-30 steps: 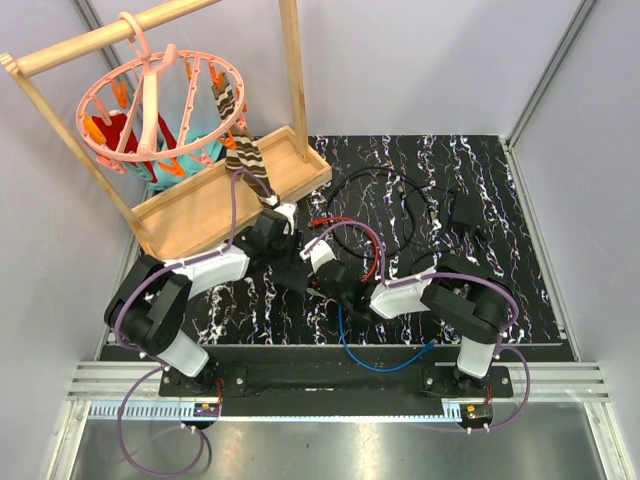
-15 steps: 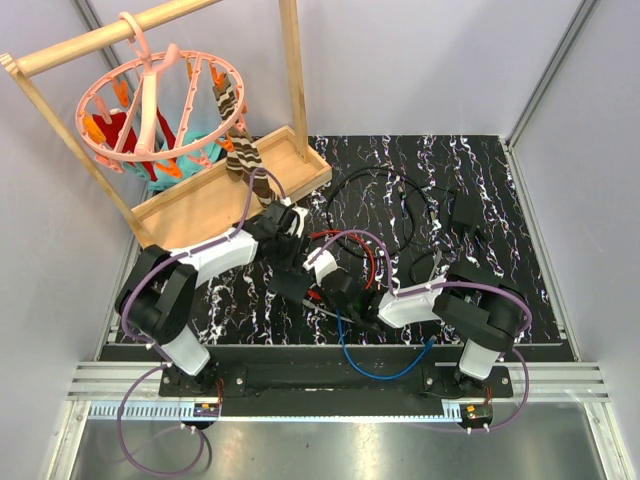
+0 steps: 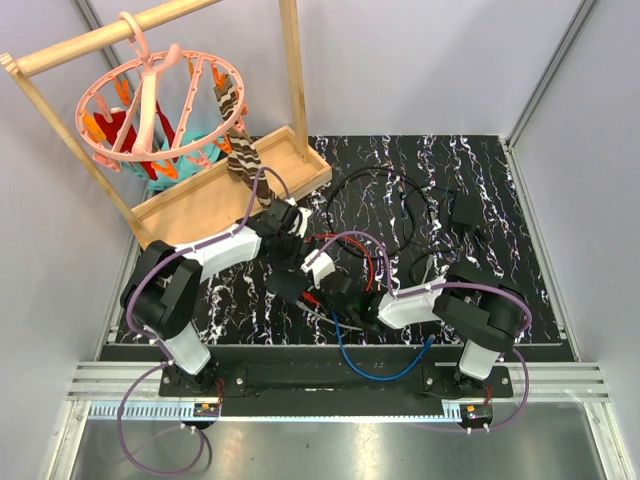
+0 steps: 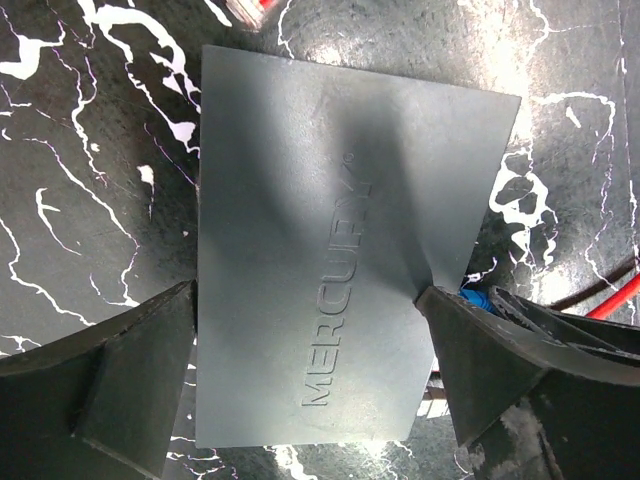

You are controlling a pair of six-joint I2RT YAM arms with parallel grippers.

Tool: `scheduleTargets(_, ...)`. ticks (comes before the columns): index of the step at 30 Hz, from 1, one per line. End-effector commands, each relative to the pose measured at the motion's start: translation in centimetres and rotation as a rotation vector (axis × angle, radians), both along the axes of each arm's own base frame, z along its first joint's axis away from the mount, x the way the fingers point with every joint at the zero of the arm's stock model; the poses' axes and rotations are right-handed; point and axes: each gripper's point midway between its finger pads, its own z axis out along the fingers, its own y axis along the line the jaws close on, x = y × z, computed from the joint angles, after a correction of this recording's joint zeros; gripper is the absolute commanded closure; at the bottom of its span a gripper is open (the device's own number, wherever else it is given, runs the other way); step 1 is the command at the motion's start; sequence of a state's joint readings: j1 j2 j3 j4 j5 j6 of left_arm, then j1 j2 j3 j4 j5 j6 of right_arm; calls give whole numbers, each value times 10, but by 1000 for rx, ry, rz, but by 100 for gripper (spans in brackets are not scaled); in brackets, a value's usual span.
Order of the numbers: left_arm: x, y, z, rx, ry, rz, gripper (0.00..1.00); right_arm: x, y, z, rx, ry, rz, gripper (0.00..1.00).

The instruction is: Insert the plug into the switch port

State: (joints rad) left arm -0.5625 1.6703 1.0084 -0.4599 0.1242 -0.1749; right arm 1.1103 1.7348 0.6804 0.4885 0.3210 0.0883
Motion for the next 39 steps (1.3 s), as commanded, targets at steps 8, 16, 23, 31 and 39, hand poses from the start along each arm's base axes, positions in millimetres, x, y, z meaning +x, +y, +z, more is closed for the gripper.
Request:
scheduleTargets(8, -56, -24, -30, -101, 264, -80, 15, -8, 83, 71, 271, -59, 169, 100)
scheduleTargets(16, -55, -19, -26, -74, 225, -105, 11, -6, 101, 82, 288, -48, 218, 100)
scheduleTargets(23, -1, -11, -10, 4, 62, -85, 4, -21, 85, 59, 246, 62, 172, 85)
scheduleTargets(31, 54, 11, 52, 37, -203, 4, 1, -20, 38, 58, 133, 93, 51, 42)
scheduleTargets(39, 61, 31, 154, -56, -487, 157, 1, -11, -30, 113, 148, 113, -24, 18)
